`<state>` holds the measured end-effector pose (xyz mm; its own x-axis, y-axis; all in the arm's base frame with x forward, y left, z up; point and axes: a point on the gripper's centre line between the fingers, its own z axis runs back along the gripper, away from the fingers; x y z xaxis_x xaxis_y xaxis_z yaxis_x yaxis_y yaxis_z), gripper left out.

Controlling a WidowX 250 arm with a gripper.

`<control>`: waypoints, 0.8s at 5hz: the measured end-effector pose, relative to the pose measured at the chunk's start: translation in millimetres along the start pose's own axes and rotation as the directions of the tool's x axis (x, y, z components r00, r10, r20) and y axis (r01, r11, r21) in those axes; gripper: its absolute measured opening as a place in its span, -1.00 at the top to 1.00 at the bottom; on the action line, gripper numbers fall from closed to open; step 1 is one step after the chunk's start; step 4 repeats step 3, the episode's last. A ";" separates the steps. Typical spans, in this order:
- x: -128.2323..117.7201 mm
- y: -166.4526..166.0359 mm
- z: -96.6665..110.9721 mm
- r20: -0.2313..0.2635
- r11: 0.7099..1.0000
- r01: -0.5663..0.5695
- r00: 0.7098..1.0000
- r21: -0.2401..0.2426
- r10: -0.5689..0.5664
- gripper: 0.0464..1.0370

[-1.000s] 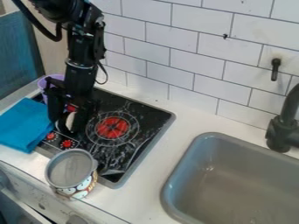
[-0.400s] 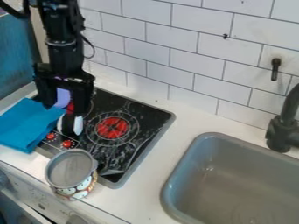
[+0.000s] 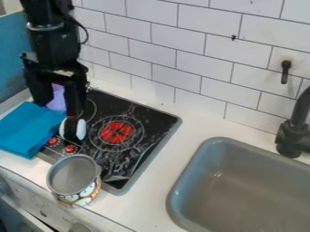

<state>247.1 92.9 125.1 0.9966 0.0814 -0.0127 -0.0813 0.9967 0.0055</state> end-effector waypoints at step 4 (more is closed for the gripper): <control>-53.1 -14.3 7.6 -0.074 0.993 0.115 0.991 0.026 -0.112 -0.93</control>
